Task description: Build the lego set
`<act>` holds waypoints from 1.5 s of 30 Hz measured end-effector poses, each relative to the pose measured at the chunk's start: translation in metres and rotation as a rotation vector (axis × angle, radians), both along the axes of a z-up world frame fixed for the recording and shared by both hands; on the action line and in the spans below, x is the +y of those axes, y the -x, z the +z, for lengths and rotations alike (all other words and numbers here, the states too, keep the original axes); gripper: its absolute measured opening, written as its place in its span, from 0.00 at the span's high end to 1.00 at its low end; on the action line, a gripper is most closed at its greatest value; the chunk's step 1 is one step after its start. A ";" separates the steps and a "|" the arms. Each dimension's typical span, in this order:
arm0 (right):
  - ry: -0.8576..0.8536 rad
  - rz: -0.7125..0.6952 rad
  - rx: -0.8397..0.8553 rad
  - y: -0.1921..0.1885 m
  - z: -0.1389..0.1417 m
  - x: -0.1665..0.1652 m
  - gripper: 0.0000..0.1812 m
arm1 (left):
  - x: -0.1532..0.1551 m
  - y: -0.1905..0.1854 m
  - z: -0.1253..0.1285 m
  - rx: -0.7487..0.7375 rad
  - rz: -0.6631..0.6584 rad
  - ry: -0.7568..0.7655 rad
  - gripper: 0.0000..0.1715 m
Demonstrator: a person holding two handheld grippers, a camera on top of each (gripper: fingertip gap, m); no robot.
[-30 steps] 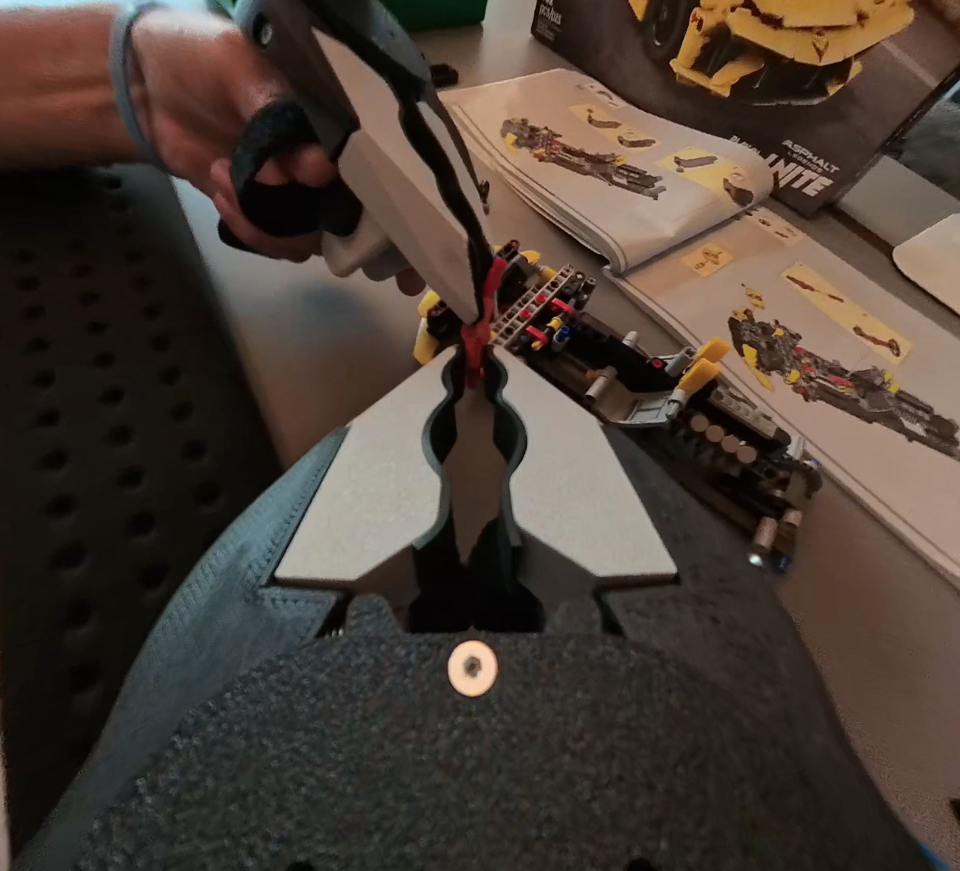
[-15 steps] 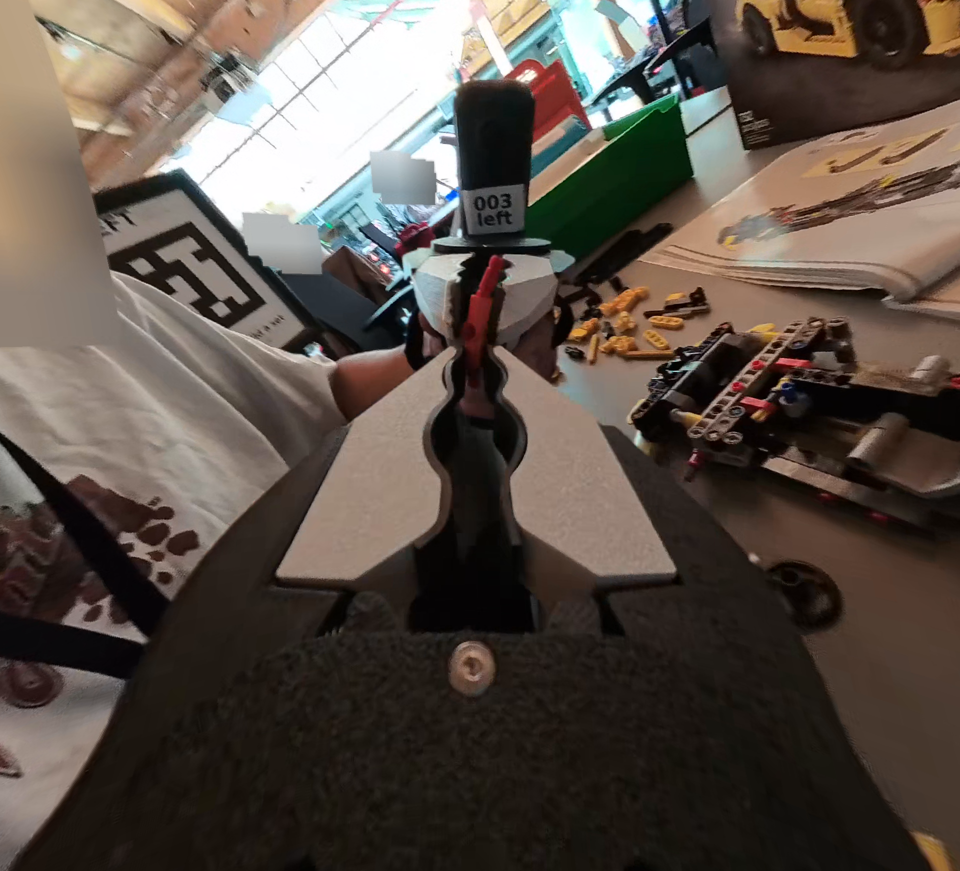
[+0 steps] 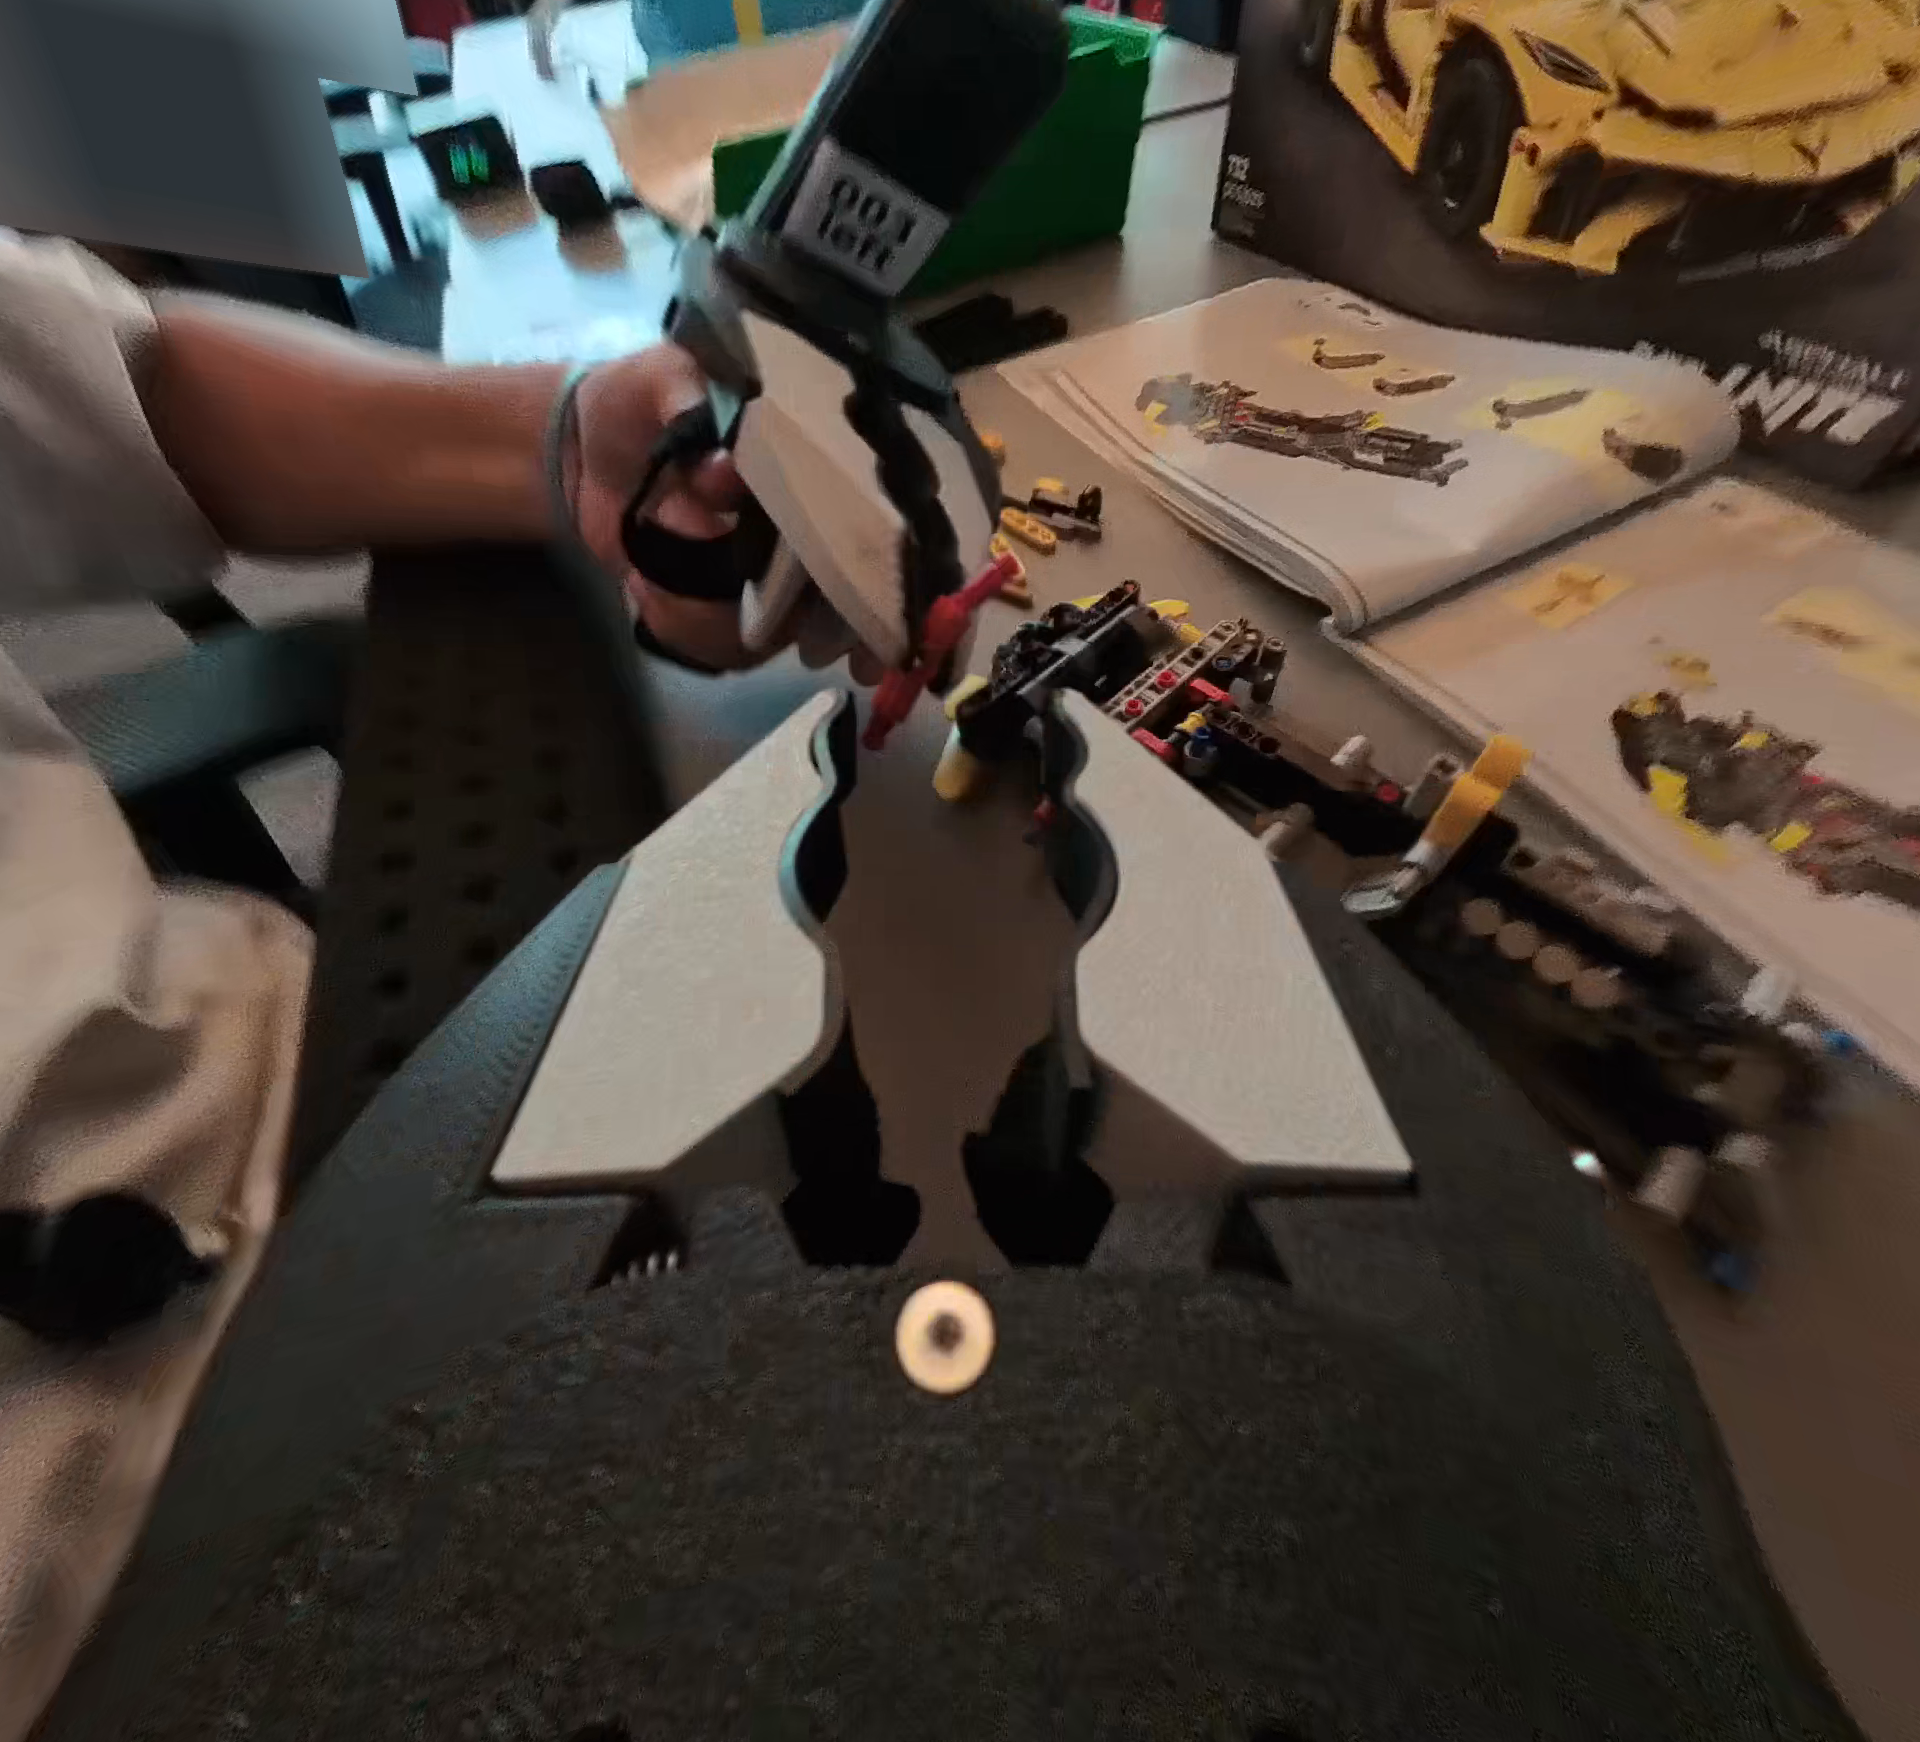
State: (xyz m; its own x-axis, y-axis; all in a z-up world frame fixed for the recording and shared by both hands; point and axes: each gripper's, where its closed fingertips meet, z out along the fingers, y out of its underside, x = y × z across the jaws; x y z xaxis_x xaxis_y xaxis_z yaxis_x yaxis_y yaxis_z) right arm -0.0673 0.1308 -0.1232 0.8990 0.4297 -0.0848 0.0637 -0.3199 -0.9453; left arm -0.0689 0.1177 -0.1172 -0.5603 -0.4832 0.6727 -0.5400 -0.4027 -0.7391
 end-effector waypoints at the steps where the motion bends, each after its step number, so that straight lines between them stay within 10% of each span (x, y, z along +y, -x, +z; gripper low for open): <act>1: 0.010 0.031 -0.069 0.002 -0.001 -0.001 0.80 | -0.002 0.001 -0.004 0.004 -0.008 -0.033 0.97; 14: 0.087 0.204 -0.634 0.012 -0.023 0.001 0.77 | -0.011 0.008 -0.036 0.064 -0.064 -0.294 0.97; 45: 0.059 0.227 -0.679 0.020 -0.029 -0.009 0.84 | -0.024 0.014 -0.034 0.054 -0.123 -0.283 0.98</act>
State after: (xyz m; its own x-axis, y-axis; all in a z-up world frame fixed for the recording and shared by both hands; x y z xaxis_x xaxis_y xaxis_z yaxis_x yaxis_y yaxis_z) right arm -0.0877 0.1222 -0.1520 0.6507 0.6242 0.4323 0.7025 -0.2787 -0.6548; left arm -0.0827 0.0932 -0.1513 -0.5936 -0.5863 0.5512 -0.6132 -0.1140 -0.7816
